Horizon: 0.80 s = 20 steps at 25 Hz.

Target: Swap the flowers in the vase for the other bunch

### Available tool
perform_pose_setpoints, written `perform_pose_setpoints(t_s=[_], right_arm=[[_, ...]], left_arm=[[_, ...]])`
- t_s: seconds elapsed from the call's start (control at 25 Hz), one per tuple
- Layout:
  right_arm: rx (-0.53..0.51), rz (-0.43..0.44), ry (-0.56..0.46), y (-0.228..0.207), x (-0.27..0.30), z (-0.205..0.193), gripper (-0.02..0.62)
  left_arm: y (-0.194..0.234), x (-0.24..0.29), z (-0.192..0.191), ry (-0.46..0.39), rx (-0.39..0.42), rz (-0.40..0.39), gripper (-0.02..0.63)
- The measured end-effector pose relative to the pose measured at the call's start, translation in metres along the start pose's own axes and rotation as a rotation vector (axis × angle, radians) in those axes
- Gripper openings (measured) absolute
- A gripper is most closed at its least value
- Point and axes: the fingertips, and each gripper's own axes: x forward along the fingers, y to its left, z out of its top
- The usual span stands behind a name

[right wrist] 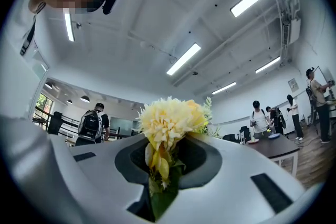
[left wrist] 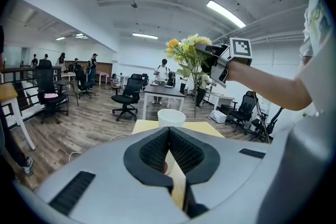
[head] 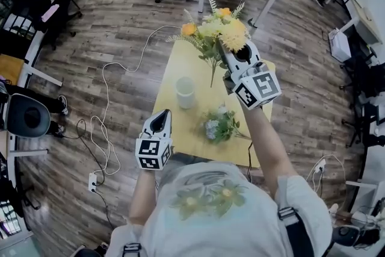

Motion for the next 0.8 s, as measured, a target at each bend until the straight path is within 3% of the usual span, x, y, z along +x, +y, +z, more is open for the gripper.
perform_pose_setpoints(t_s=[0.32,0.8], right_arm=[[-0.028,0.074,-0.095,0.024,0.014,0.043,0.095],[0.008,0.173,-0.155,0.058,0.031,0.057,0.095]], left_arm=[[0.004,-0.005,0.005,0.000,-0.010,0.020,0.017],[0.014,-0.012,-0.003,0.005,-0.028,0.062,0.017]])
